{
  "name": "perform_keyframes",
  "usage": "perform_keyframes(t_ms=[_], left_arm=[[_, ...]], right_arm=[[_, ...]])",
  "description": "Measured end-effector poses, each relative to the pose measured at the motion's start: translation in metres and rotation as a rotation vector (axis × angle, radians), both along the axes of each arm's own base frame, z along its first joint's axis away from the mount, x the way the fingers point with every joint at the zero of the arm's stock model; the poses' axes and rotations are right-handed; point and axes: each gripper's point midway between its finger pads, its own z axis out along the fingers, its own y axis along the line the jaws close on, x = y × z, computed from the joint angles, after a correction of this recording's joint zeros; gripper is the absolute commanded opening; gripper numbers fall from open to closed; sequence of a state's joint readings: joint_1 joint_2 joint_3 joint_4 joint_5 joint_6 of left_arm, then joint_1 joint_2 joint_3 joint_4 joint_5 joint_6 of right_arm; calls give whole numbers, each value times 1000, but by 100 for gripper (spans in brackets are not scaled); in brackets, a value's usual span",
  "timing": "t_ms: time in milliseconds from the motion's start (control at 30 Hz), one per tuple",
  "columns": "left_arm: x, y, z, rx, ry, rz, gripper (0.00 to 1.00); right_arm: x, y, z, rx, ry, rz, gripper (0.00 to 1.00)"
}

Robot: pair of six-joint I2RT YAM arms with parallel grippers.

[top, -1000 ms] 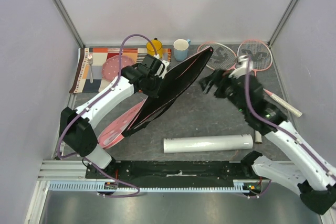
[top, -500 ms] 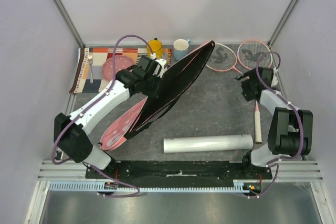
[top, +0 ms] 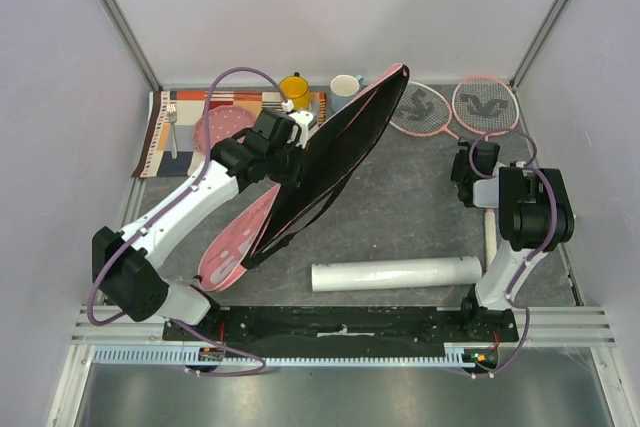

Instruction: Pack up the badminton gear

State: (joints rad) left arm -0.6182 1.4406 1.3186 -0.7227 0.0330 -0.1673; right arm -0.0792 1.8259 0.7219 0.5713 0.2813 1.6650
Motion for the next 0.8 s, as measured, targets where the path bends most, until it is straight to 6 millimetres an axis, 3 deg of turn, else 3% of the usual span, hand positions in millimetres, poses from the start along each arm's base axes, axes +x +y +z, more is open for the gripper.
perform_keyframes(t_ms=[367, 433, 633, 767, 800], left_arm=[[-3, 1, -2, -11, -9, -4, 2], [-3, 1, -1, -13, -11, -4, 2], [-4, -2, 1, -31, -16, -14, 2], [-4, -2, 1, -33, -18, -15, 2], [-4, -2, 1, -34, -19, -15, 2]], right_arm=[[44, -19, -1, 58, -105, -148, 72], [48, -22, -1, 56, -94, -168, 61], [59, -29, -10, 66, -66, -221, 55], [64, -31, -13, 87, -79, -238, 47], [64, -31, -14, 93, -80, -242, 35]])
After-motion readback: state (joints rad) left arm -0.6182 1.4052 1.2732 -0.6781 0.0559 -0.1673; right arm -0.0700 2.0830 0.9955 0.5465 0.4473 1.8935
